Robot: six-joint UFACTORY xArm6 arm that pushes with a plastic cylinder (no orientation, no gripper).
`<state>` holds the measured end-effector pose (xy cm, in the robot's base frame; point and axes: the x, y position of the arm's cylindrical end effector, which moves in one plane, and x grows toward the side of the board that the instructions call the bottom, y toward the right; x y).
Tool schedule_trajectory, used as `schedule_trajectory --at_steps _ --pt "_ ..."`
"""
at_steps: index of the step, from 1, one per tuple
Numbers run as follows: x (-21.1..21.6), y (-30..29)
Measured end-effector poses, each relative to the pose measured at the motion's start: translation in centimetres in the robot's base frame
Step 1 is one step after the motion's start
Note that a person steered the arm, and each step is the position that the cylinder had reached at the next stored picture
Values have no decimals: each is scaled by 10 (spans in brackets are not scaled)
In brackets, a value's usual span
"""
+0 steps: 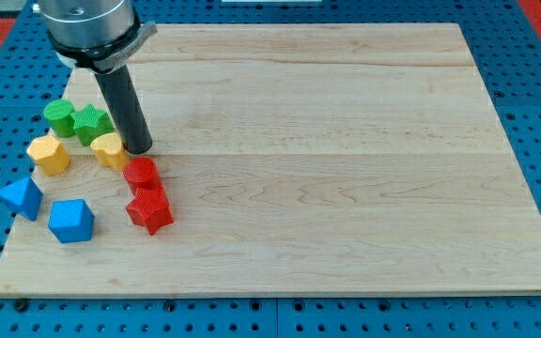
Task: Gently move the green circle into the green star
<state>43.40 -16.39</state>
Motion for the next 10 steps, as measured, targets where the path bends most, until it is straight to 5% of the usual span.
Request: schedule_trajectory --at_steps 1,2,3,4,8,10 --pt "-56 66" --pt "-159 35" --pt "-215 -61" --pt "-198 -141" --pt "-180 -141" --pt "-56 -140"
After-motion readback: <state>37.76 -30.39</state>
